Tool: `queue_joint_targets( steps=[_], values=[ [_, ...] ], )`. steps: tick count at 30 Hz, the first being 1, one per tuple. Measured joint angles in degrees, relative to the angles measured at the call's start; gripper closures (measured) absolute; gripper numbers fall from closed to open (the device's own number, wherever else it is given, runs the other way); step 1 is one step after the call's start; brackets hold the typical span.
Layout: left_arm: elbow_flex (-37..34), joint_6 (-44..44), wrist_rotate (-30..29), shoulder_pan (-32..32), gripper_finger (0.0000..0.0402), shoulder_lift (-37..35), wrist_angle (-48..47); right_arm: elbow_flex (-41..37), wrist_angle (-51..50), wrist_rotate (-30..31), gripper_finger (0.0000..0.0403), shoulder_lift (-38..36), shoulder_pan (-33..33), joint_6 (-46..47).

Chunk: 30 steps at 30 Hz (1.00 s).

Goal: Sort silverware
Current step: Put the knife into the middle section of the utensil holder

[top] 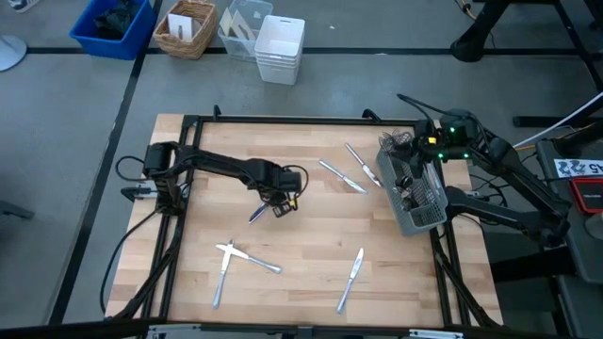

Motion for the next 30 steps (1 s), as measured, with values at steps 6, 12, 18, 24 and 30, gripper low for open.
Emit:
queue_joint_targets(
  steps=[6, 12, 18, 24, 30],
  values=[
    [-4.63, -3.96, -0.07, 0.07, 0.0259, 0.00, 3.41, 0.00, 0.13, 0.48, 0.0265, -0.02, 0.00, -0.02],
    [-7.43, -4.06, -0.08, 0.02, 0.0259, -0.02, 9.15, 0.00, 0.13, 0.50, 0.0265, -0.02, 0.00, -0.04],
    [-10.25, -6.14, -0.13, 0.02, 0.0259, -0.04, 11.22, 0.00, 0.11, 0.54, 0.0265, -0.02, 0.00, -0.06],
    [-13.53, -6.95, -0.19, 0.00, 0.0259, -0.42, 15.85, -0.02, 0.11, 0.56, 0.0265, -0.02, 0.00, -0.09],
    [-14.86, -7.31, 0.10, 0.47, 0.0275, -0.38, 16.87, -0.02, 0.11, 0.57, 0.0265, -0.02, 0.00, -0.09]
  ],
)
